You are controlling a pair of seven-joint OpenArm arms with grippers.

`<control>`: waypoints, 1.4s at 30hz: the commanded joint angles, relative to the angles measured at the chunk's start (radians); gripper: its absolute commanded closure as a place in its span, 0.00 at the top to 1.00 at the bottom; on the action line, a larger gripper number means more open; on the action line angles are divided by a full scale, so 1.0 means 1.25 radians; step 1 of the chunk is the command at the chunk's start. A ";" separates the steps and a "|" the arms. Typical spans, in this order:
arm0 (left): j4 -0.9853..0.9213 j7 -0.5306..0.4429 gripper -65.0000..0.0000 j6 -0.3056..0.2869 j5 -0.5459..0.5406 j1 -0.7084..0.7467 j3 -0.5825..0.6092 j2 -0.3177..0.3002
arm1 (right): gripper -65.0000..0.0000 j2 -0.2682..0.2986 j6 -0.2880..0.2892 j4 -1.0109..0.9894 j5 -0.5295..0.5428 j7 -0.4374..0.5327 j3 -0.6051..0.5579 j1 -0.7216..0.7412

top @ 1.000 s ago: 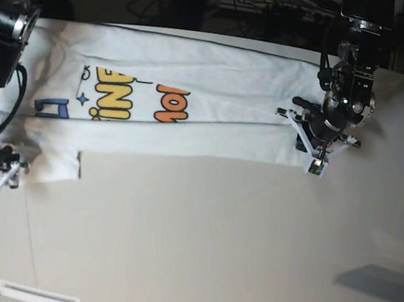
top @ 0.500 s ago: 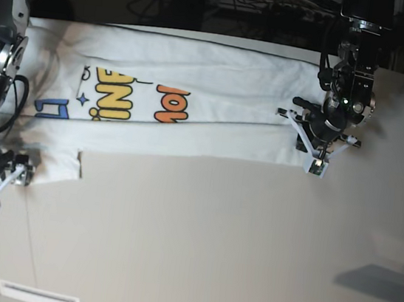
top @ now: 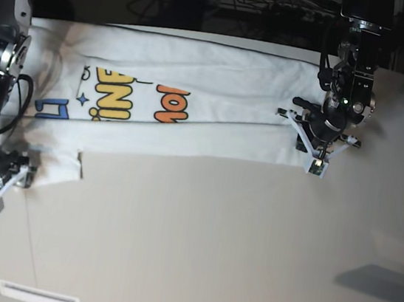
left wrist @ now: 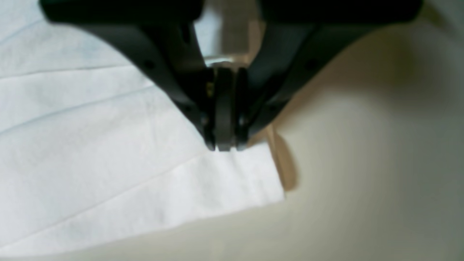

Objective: Fold the T-shirt properly
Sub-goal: 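Lay the folded edge down and press it flat with both grippers, then drag the folded edge with both grippers to straighten the fold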

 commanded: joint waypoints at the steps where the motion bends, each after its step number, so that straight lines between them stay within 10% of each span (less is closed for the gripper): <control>1: 0.006 0.006 0.00 0.001 0.002 -0.006 -0.002 -0.005 | 0.33 0.006 0.001 0.007 -0.004 -0.003 0.001 0.013; 6: 0.006 0.006 0.00 0.001 0.003 -0.006 -0.002 -0.005 | 0.00 0.006 0.001 0.007 -0.006 -0.004 0.001 0.012; 18: 0.006 0.007 0.00 0.001 0.003 -0.007 -0.002 -0.005 | 0.00 0.014 0.006 0.039 -0.006 -0.047 0.006 0.007; 42: 0.005 0.007 0.00 0.001 0.005 -0.007 0.001 -0.005 | 0.00 -0.010 0.007 0.617 -0.004 -0.313 0.007 -0.237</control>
